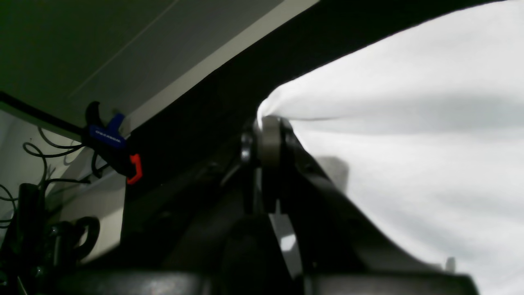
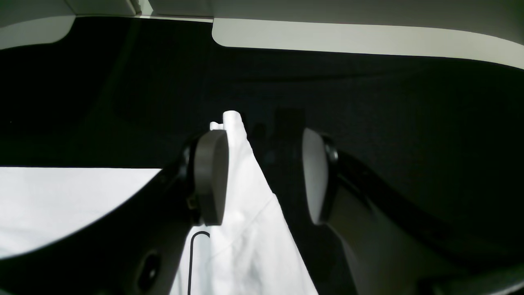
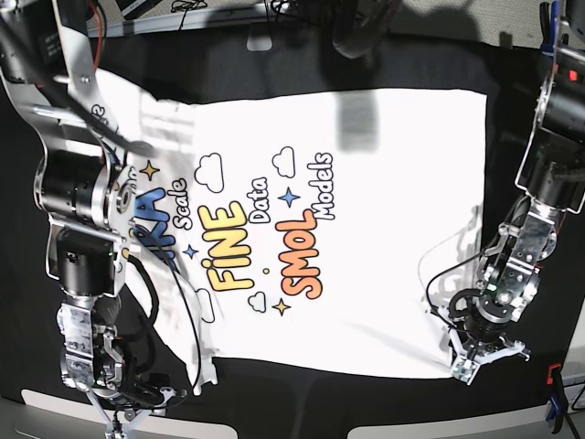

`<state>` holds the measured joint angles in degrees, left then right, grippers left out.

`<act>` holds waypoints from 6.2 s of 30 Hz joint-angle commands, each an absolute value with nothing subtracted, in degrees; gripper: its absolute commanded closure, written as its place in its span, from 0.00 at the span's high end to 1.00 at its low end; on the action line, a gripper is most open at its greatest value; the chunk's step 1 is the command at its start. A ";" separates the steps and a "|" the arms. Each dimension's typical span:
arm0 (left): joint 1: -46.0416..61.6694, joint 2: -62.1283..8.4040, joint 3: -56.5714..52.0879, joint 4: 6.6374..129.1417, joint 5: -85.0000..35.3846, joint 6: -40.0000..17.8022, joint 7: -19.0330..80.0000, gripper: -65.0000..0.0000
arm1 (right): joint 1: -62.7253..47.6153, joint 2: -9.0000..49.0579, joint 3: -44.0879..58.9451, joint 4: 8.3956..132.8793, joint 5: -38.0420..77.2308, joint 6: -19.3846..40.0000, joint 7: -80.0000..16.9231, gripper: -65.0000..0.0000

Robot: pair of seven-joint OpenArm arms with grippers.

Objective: Layout the t-shirt on the table in an organized manner, then fold the t-shirt properly
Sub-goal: 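Lower the spread shirt flat onto the table with both grippers, then release the shirt and smooth its side edge with the right gripper, then move both grippers to the shirt's hem edge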

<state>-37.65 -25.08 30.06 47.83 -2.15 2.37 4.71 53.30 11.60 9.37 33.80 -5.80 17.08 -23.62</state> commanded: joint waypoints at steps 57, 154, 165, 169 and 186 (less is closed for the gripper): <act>-19.94 -25.56 29.65 76.44 -3.11 14.79 17.65 0.27 | 13.80 20.73 -10.33 81.93 -16.53 24.34 -29.63 0.42; -19.84 -25.56 29.65 76.44 -3.09 14.79 18.44 0.27 | 36.40 24.80 10.04 59.92 -1.43 19.81 -31.77 0.43; -19.81 -25.58 29.63 76.44 -3.11 14.79 18.98 0.27 | 48.84 19.35 -9.32 33.10 -12.99 12.38 -22.70 0.34; -19.81 -25.56 29.65 76.44 -3.09 14.79 19.55 0.27 | 51.92 19.62 -14.41 24.53 -13.28 11.00 -22.26 0.34; -19.84 -25.56 29.65 76.44 -3.09 14.79 19.44 0.27 | 50.19 24.64 -14.96 28.86 8.67 14.92 -34.06 0.34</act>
